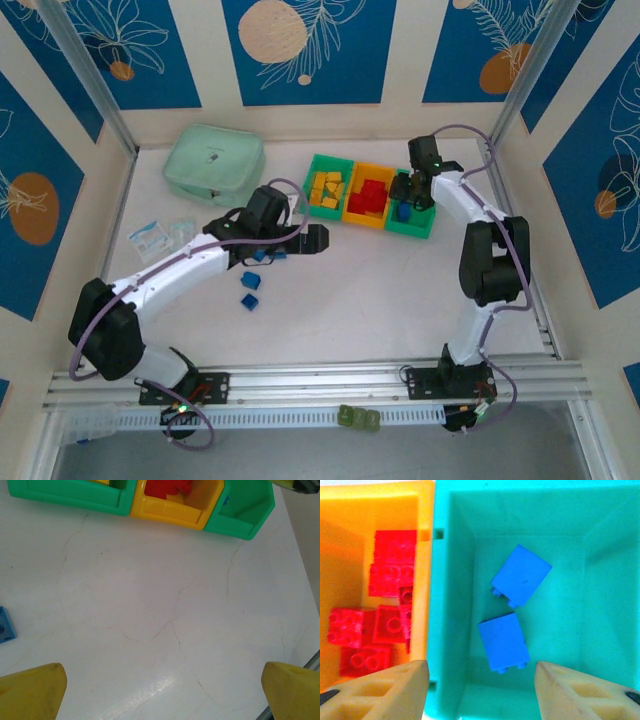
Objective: Sort the legos into containers by color
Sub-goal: Place the lego in the container, then pick up the lego from the center of the table.
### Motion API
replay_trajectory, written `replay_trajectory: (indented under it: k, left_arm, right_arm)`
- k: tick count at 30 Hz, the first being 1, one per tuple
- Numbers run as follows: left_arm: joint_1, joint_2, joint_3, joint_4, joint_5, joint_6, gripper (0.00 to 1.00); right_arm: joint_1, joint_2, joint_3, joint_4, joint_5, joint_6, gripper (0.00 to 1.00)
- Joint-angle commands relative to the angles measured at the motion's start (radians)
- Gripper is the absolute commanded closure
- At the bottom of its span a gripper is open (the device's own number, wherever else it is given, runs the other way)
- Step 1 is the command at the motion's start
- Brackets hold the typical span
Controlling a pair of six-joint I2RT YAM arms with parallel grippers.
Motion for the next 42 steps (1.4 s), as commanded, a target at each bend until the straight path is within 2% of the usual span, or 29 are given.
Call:
replay_trajectory:
  k: [1,8,13,23,34,42]
  left_arm:
    - [0.002,-0.060,0.003,-0.032,-0.025,0.016,0.01]
    - [0.014,-0.173,-0.070,-0.117,-0.110,0.024,0.01]
    - [0.020,-0.264,-0.134,-0.192,-0.160,0.009,0.01]
    - [0.028,-0.452,-0.204,-0.319,-0.258,-0.018,0.01]
    - [0.029,-0.582,-0.222,-0.425,-0.346,-0.089,0.01]
    - [0.031,-0.634,-0.248,-0.449,-0.380,-0.130,0.01]
  right_arm:
    - [0.046,-0.102,-0.045,-0.006,-0.035,0.011,0.40]
    - [0.179,-0.206,-0.150,-0.005,-0.080,0.024,0.38]
    - [0.331,-0.230,-0.200,0.005,-0.055,0.029,0.36]
    - [0.587,-0.132,-0.205,0.124,-0.070,-0.009,0.32]
    - [0.661,0.100,-0.064,0.208,-0.142,-0.098,0.28]
    - [0.684,0.243,0.057,0.200,-0.114,-0.166,0.24]
